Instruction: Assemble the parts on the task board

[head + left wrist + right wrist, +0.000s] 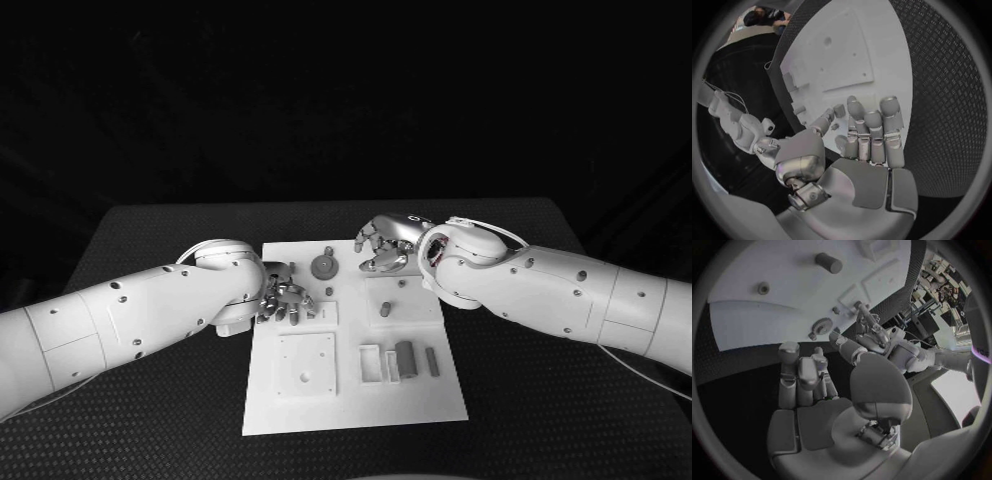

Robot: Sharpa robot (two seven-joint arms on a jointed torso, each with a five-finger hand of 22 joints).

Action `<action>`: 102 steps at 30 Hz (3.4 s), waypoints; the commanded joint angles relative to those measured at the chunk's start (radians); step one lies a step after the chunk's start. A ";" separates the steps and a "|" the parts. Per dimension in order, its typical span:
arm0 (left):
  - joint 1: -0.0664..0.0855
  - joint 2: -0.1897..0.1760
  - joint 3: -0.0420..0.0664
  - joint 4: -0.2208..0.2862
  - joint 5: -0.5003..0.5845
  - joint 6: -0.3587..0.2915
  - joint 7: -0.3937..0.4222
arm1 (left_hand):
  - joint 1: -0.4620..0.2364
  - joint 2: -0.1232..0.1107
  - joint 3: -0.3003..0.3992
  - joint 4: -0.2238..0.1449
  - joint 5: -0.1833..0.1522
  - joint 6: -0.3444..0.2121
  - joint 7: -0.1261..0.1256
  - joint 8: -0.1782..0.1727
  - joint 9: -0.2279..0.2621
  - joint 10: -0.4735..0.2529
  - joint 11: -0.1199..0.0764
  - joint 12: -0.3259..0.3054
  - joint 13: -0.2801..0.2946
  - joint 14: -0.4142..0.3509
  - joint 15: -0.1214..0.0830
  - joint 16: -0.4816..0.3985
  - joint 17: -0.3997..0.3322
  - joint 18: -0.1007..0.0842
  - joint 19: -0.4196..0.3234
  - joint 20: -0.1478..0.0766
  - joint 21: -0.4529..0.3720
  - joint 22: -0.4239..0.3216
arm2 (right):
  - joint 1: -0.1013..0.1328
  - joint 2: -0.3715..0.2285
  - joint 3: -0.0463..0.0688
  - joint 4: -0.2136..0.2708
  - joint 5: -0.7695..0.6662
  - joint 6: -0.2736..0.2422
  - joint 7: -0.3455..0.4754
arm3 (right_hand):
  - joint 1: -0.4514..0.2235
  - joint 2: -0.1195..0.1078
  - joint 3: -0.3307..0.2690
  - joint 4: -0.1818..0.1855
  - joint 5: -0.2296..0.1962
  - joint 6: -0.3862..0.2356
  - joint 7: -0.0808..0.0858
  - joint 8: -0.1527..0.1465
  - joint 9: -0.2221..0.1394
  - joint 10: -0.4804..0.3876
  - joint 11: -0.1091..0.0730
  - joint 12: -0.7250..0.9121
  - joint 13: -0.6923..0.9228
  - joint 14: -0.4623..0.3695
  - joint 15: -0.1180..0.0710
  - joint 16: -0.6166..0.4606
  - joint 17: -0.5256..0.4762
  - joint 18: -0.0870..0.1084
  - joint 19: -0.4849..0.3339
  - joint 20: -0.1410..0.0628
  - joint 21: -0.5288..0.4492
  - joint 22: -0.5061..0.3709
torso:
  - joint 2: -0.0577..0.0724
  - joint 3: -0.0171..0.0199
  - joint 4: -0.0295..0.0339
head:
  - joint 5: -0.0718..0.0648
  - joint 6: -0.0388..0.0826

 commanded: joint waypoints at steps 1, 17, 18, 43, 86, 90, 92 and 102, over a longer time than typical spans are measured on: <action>0.002 -0.007 0.008 0.006 0.061 -0.030 0.015 | -0.020 -0.003 -0.039 -0.023 -0.005 -0.008 0.002 0.006 0.004 -0.005 -0.003 0.002 0.000 -0.007 -0.007 0.002 -0.001 0.032 -0.006 -0.007 -0.002 0.014 | -0.001 -0.001 0.000 0.001 -0.003 0.006 0.003 | -0.010 0.001 0.002 0.005 0.003 -0.001 0.006 -0.006 -0.001 -0.006 0.004 0.006 -0.001 -0.001 0.004 -0.006 -0.001 0.084 0.000 -0.010 -0.004 0.018 | 0.000 -0.0001 -0.0002 | 0.000 0.002; 0.053 -0.055 0.052 -0.075 0.101 -0.173 0.024 | 0.037 0.036 -0.058 -0.114 0.026 -0.168 0.073 -0.069 -0.021 -0.116 0.066 -0.113 -0.062 -0.099 0.052 -0.124 -0.067 0.024 -0.103 0.041 -0.129 -0.060 | -0.002 -0.005 0.000 -0.007 -0.002 -0.005 0.000 | -0.012 0.002 0.002 0.007 0.003 -0.002 0.006 -0.007 -0.002 -0.006 0.004 0.006 -0.001 -0.001 0.004 -0.006 0.000 0.084 0.000 -0.010 -0.004 0.018 | 0.001 0.0001 0.0002 | -0.002 0.018; 0.056 -0.051 0.052 -0.085 0.082 -0.174 0.024 | 0.045 0.037 -0.057 -0.116 0.033 -0.178 0.077 -0.073 -0.023 -0.115 0.069 -0.115 -0.064 -0.098 0.054 -0.127 -0.068 0.025 -0.102 0.043 -0.132 -0.063 | -0.002 -0.005 0.000 -0.008 -0.002 -0.005 0.000 | -0.012 0.002 0.002 0.007 0.003 -0.002 0.006 -0.007 -0.002 -0.006 0.004 0.006 -0.001 -0.001 0.005 -0.006 0.000 0.084 0.000 -0.010 -0.004 0.018 | 0.001 0.0000 0.0002 | -0.002 0.018; 0.067 0.091 0.051 -0.269 -0.028 -0.134 0.052 | 0.053 -0.048 -0.051 -0.096 -0.004 -0.332 0.127 -0.149 -0.066 -0.146 0.116 -0.136 -0.076 -0.124 0.097 -0.154 -0.081 0.047 -0.112 0.085 -0.177 -0.088 | -0.002 0.009 0.000 -0.015 -0.002 -0.001 0.000 | -0.011 0.002 0.002 0.008 0.003 -0.004 0.007 -0.008 -0.002 -0.006 0.005 0.006 -0.002 -0.001 0.005 -0.006 -0.001 0.084 0.001 -0.010 -0.004 0.018 | 0.004 0.0006 -0.0037 | 0.003 0.036; 0.036 0.170 0.039 -0.375 -0.040 -0.075 0.094 | 0.080 0.040 -0.065 -0.116 -0.003 -0.193 0.081 -0.071 -0.071 -0.104 0.073 -0.096 -0.059 -0.087 0.060 -0.111 -0.061 0.050 -0.071 0.060 -0.146 -0.047 | -0.002 0.012 0.000 -0.012 -0.003 -0.006 0.000 | -0.011 0.002 0.002 0.007 0.003 -0.005 0.007 -0.009 -0.002 -0.007 0.005 0.006 -0.002 -0.002 0.005 -0.007 -0.002 0.084 0.000 -0.011 -0.005 0.018 | 0.003 0.0021 -0.0021 | -0.004 0.030; 0.029 0.178 0.039 -0.390 -0.033 -0.074 0.096 | 0.118 0.032 -0.063 -0.115 -0.003 -0.186 0.079 -0.066 -0.072 -0.101 0.071 -0.092 -0.057 -0.085 0.058 -0.108 -0.059 0.048 -0.067 0.058 -0.143 -0.042 | -0.002 0.010 0.000 -0.011 -0.003 -0.006 0.000 | -0.011 0.002 0.002 0.007 0.003 -0.005 0.007 -0.009 -0.002 -0.007 0.005 0.006 -0.002 -0.002 0.005 -0.007 -0.002 0.084 0.000 -0.011 -0.005 0.018 | 0.003 0.0011 -0.0008 | -0.004 0.029; 0.027 0.179 0.039 -0.395 -0.033 -0.076 0.097 | 0.120 0.032 -0.064 -0.115 -0.003 -0.186 0.079 -0.065 -0.072 -0.101 0.071 -0.092 -0.057 -0.084 0.058 -0.107 -0.059 0.047 -0.067 0.057 -0.142 -0.041 | -0.002 0.010 0.000 -0.011 -0.003 -0.006 0.000 | -0.011 0.002 0.002 0.007 0.003 -0.005 0.007 -0.009 -0.002 -0.007 0.005 0.006 -0.002 -0.002 0.005 -0.007 -0.002 0.084 0.000 -0.011 -0.005 0.018 | 0.003 0.0010 -0.0011 | -0.004 0.028; 0.023 0.181 0.039 -0.403 -0.030 -0.078 0.101 | 0.126 0.034 -0.067 -0.114 -0.003 -0.183 0.078 -0.063 -0.073 -0.100 0.070 -0.090 -0.056 -0.084 0.057 -0.106 -0.058 0.046 -0.066 0.056 -0.142 -0.040 | -0.002 0.010 0.000 -0.009 -0.003 -0.005 0.000 | -0.011 0.001 0.002 0.007 0.003 -0.005 0.007 -0.009 -0.002 -0.007 0.005 0.006 -0.003 -0.002 0.005 -0.007 -0.002 0.084 0.000 -0.011 -0.005 0.018 | 0.003 0.0005 -0.0015 | -0.007 0.026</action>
